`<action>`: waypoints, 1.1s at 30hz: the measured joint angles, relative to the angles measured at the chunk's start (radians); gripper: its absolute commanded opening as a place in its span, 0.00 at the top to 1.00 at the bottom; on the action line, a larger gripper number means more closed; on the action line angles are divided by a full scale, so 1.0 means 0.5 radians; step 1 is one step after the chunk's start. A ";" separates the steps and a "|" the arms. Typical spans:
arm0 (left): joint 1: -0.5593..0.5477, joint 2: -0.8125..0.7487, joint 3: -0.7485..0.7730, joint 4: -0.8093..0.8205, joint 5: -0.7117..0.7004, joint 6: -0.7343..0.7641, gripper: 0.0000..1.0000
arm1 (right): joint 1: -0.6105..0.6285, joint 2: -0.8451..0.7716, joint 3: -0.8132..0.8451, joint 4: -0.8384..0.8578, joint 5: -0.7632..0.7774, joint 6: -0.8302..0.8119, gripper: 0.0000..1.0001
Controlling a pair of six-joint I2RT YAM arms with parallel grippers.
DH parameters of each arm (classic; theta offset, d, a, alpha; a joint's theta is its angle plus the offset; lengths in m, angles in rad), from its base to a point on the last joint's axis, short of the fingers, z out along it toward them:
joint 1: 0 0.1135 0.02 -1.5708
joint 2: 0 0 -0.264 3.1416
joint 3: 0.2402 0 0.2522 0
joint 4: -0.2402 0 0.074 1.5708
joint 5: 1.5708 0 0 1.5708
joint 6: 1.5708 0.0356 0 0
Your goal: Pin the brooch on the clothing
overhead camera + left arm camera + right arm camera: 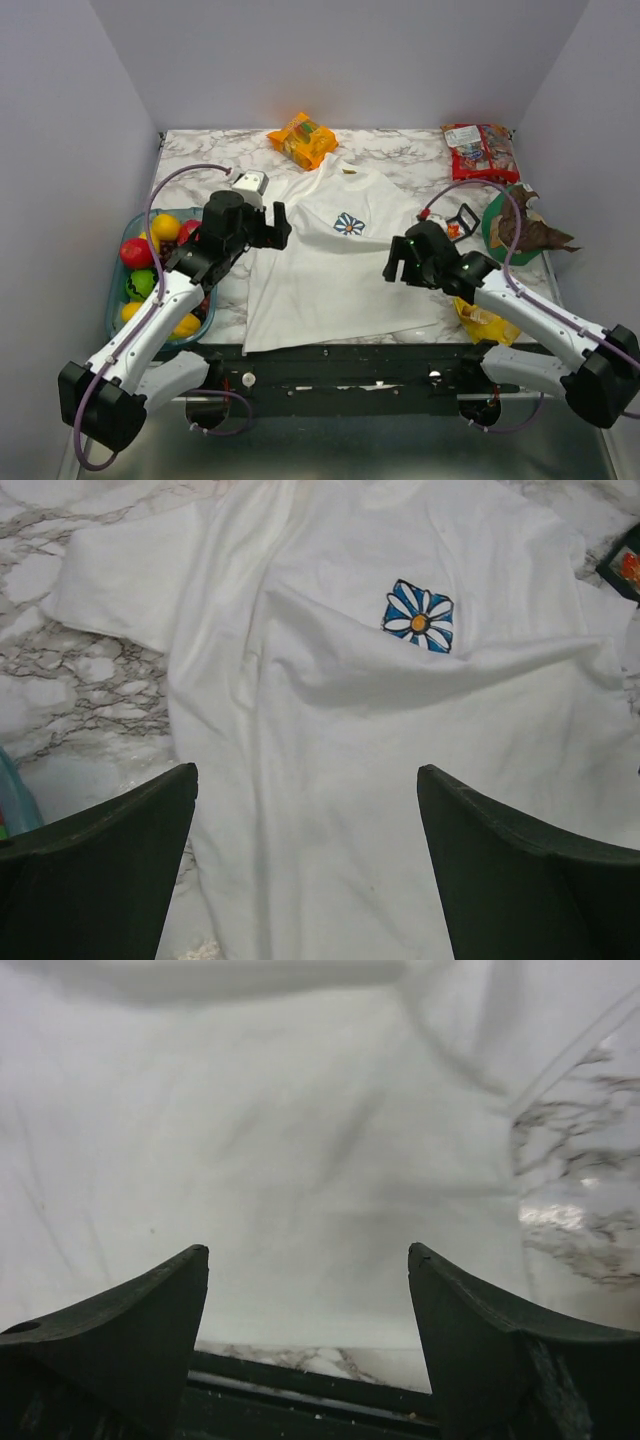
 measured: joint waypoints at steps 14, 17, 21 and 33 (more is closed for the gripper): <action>-1.132 0.282 -0.208 0.396 -0.230 -0.184 0.05 | -0.834 0.723 0.585 0.232 -0.200 -0.247 0.16; -1.352 0.555 -0.148 0.581 -0.285 -0.208 0.14 | -0.877 0.940 0.705 0.261 -0.203 -0.265 0.18; -1.498 0.877 0.034 0.768 -0.298 -0.190 0.20 | -0.900 1.100 0.775 0.264 -0.203 -0.270 0.19; -1.566 1.585 0.214 1.320 -0.143 -0.280 0.37 | -0.955 1.405 0.912 0.266 -0.243 -0.286 0.51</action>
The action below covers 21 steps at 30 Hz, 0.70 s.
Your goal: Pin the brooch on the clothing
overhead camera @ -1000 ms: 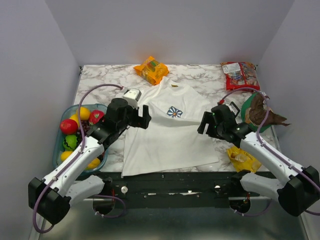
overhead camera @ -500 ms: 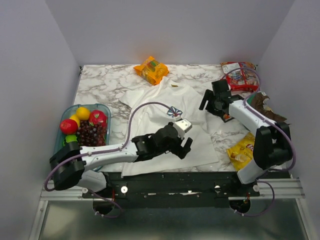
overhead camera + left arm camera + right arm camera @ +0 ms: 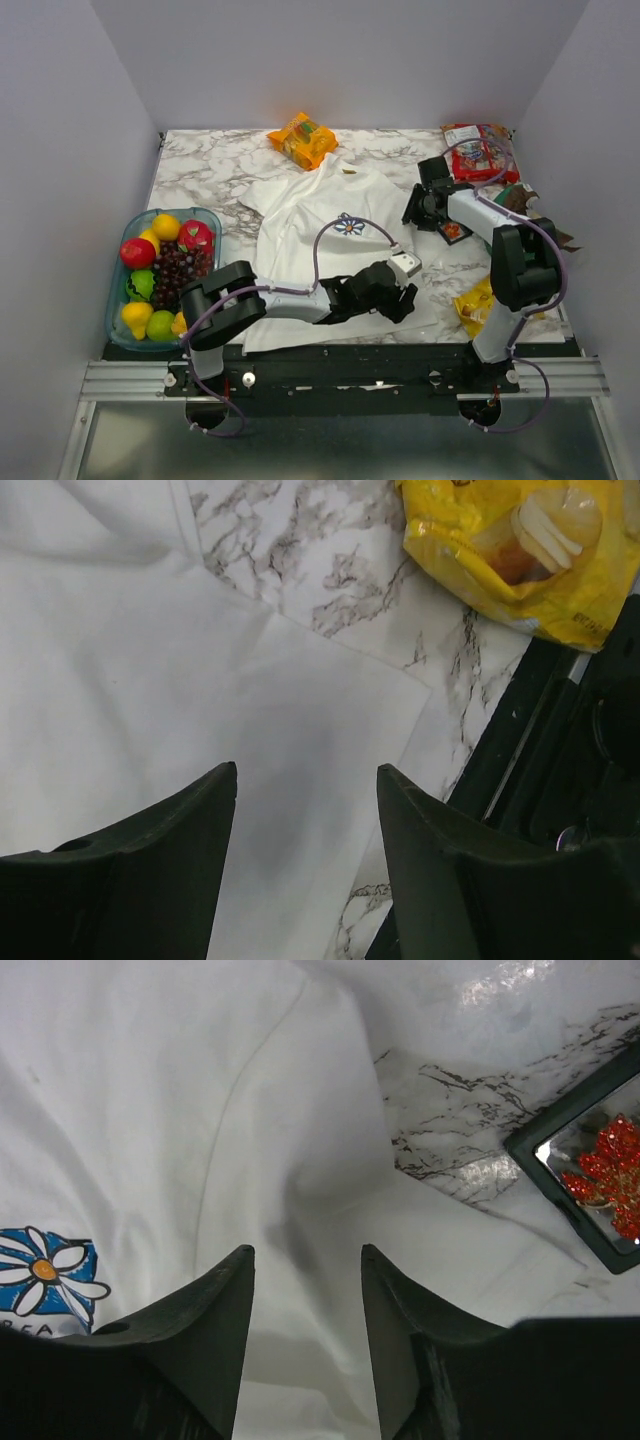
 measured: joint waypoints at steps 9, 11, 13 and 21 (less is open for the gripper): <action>-0.043 0.093 -0.262 0.220 0.099 -0.189 0.52 | -0.049 0.218 0.182 -0.005 -0.108 -0.018 0.92; -0.043 0.092 -0.298 0.275 0.100 -0.220 0.54 | -0.058 0.275 0.258 -0.006 -0.121 -0.028 0.96; -0.043 0.091 -0.330 0.329 0.101 -0.259 0.55 | -0.070 0.333 0.359 -0.024 -0.127 -0.040 0.97; -0.094 0.086 -0.382 0.407 0.139 -0.388 0.56 | -0.117 0.671 1.067 -0.199 -0.046 -0.156 0.98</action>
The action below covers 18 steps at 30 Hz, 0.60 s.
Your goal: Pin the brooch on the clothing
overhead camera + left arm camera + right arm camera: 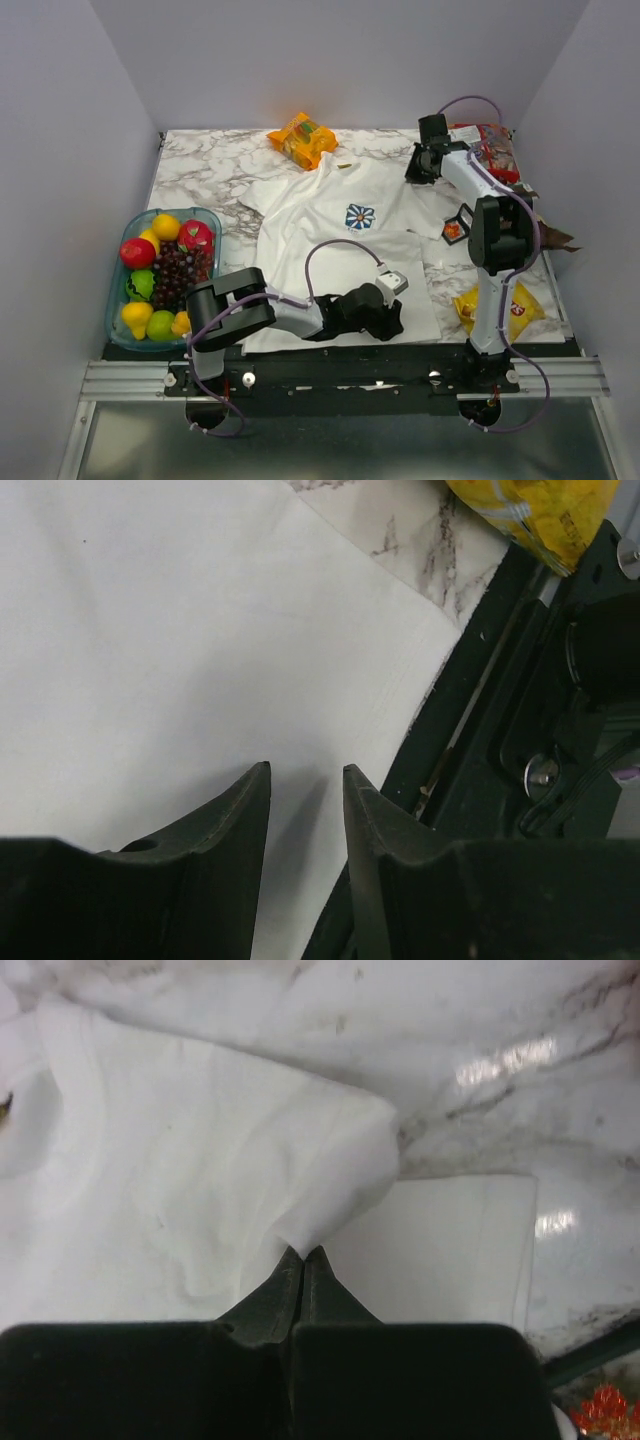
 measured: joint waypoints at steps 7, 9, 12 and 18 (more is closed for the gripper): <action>-0.059 0.082 0.095 0.011 0.088 -0.008 0.56 | -0.010 0.330 0.580 -0.146 0.104 -0.127 0.96; -0.060 0.091 0.116 -0.008 0.104 -0.006 0.55 | -0.010 0.391 0.661 -0.176 0.112 -0.159 0.95; -0.060 0.090 0.143 -0.056 0.111 0.002 0.50 | -0.009 0.457 0.765 -0.213 0.128 -0.201 0.93; -0.059 0.017 0.337 -0.403 0.105 0.147 0.11 | -0.010 0.472 0.906 -0.256 0.201 -0.298 0.34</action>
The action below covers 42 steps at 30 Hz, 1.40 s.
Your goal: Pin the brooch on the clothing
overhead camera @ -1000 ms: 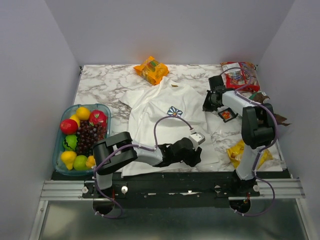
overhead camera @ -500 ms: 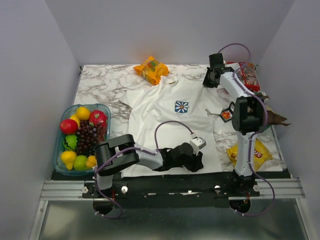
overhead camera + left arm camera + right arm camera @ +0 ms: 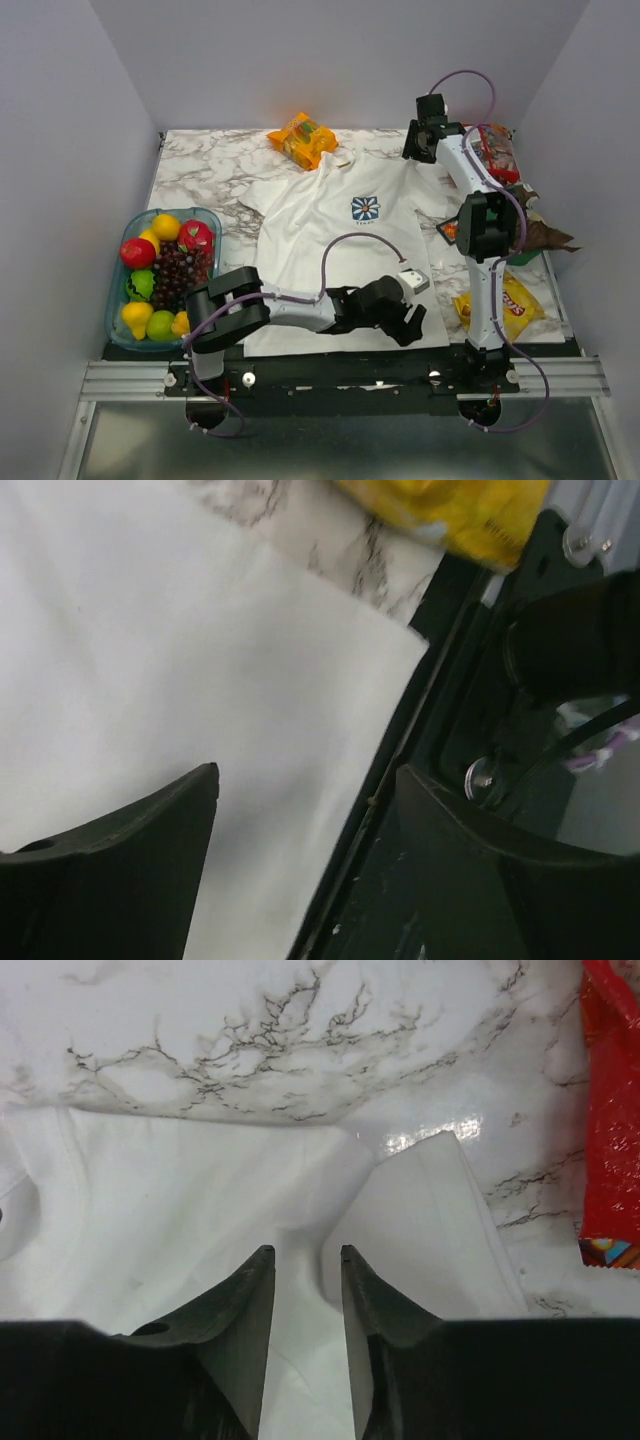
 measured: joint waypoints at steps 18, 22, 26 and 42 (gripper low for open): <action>1.414 -0.768 0.706 -1.269 -0.239 0.390 0.01 | 0.008 -0.966 -1.125 0.240 -0.383 -0.098 0.23; 1.820 -0.573 0.917 -1.458 -0.264 0.462 0.04 | 0.044 -1.236 -1.440 0.346 -0.490 -0.069 0.23; 2.090 -0.241 1.154 -1.566 -0.260 0.525 0.07 | 0.108 -1.483 -1.768 0.413 -0.559 -0.046 0.22; 2.267 0.645 1.790 -1.965 -0.065 0.713 0.13 | 0.182 -2.229 -2.522 0.443 -0.631 -0.006 0.21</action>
